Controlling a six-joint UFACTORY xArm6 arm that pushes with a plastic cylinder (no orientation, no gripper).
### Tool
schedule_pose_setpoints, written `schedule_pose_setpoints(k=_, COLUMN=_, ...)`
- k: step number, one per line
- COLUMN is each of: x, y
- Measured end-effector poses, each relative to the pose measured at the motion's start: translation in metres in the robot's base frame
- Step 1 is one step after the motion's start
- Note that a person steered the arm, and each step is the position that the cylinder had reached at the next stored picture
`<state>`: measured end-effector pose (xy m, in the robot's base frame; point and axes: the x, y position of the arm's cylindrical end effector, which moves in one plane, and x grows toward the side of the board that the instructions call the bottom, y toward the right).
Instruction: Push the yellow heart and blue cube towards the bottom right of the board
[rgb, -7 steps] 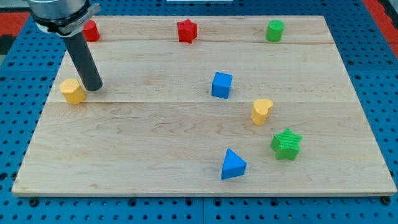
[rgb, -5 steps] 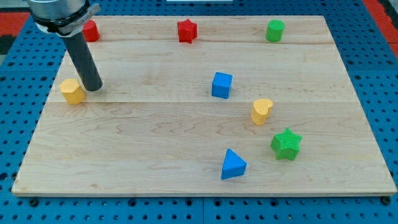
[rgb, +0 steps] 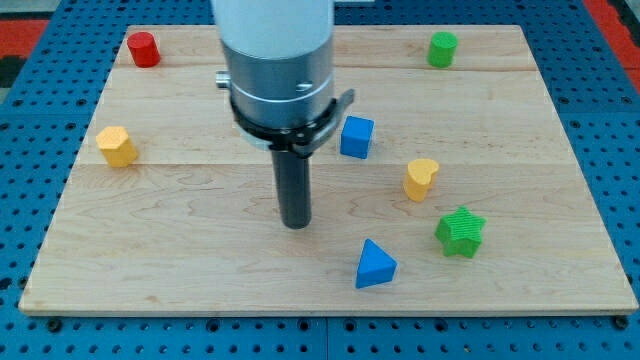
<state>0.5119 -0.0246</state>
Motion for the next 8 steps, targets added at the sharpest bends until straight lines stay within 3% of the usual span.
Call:
schedule_pose_setpoints(k=2, x=-0.126, y=0.011)
schedule_pose_setpoints(k=3, x=-0.122, y=0.090)
schedule_pose_setpoints(k=4, x=-0.102, y=0.124)
schedule_pose_setpoints(k=6, x=-0.159, y=0.031)
schedule_pose_setpoints(k=7, x=-0.151, y=0.013)
schedule_pose_setpoints(k=8, x=-0.118, y=0.042)
